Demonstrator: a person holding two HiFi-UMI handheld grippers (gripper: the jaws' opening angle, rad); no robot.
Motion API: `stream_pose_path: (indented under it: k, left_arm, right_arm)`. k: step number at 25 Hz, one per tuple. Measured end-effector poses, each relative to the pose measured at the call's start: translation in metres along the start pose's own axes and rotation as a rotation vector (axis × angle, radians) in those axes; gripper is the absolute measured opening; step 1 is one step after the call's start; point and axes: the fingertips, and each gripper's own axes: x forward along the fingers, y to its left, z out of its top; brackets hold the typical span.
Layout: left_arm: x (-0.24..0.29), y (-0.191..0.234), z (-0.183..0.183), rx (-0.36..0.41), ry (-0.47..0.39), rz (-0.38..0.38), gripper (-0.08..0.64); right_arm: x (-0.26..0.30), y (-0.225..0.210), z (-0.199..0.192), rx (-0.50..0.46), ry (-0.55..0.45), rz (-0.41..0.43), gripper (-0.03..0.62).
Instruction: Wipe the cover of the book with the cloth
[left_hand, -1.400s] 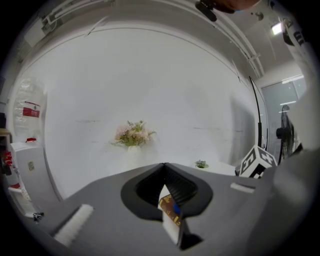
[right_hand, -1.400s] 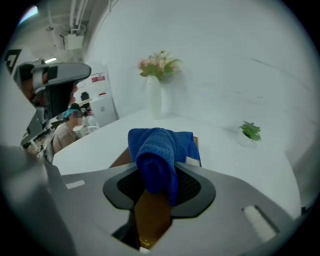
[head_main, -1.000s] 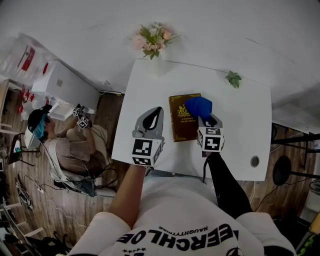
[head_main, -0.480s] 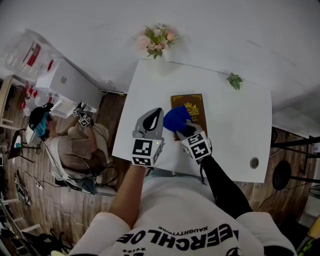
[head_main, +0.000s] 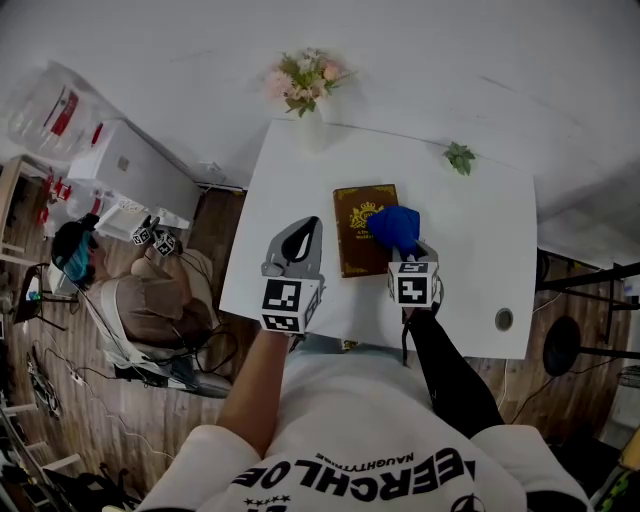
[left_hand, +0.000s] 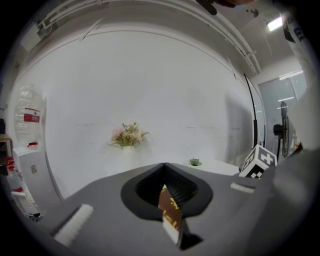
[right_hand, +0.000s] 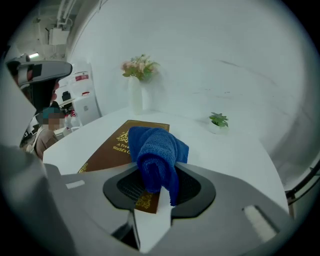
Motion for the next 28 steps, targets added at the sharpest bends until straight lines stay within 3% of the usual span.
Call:
stream_pose_path:
  k: [2, 5, 7, 9, 12, 14, 18, 25, 28]
  left_arm:
    - [0.000, -0.005, 0.001, 0.007, 0.002, -0.005, 0.057]
    - [-0.003, -0.007, -0.002, 0.008, 0.009, -0.003, 0.057]
    - [-0.006, -0.007, -0.004, 0.002, 0.009, 0.004, 0.057]
    - [-0.008, -0.008, -0.003, -0.004, 0.005, 0.007, 0.057]
    - [-0.010, -0.012, 0.000, -0.007, -0.008, 0.003, 0.057]
    - [-0.013, -0.014, 0.001, -0.005, -0.011, 0.006, 0.057]
    - [-0.017, -0.013, 0.000, 0.000, -0.009, 0.018, 0.057]
    - [-0.019, -0.016, -0.002, -0.002, -0.008, 0.018, 0.057]
    - [-0.018, -0.019, 0.000, -0.012, -0.010, 0.013, 0.057]
  right_arm:
    - [-0.003, -0.004, 0.001, 0.006, -0.018, -0.005, 0.133]
    - [-0.018, 0.004, 0.020, -0.047, -0.130, 0.024, 0.133]
    - [-0.029, 0.028, 0.033, -0.100, -0.210, 0.131, 0.133]
    - [-0.036, 0.065, 0.035, -0.149, -0.236, 0.297, 0.133]
    - [-0.040, 0.118, 0.009, -0.256, -0.149, 0.510, 0.133]
    - [-0.038, 0.137, -0.012, -0.342, -0.076, 0.560, 0.133]
    - [-0.033, 0.130, -0.013, -0.327, -0.065, 0.515, 0.133]
    - [-0.020, 0.040, -0.006, -0.136, -0.045, 0.166, 0.133]
    - [-0.015, 0.005, -0.014, -0.064, -0.026, 0.064, 0.133]
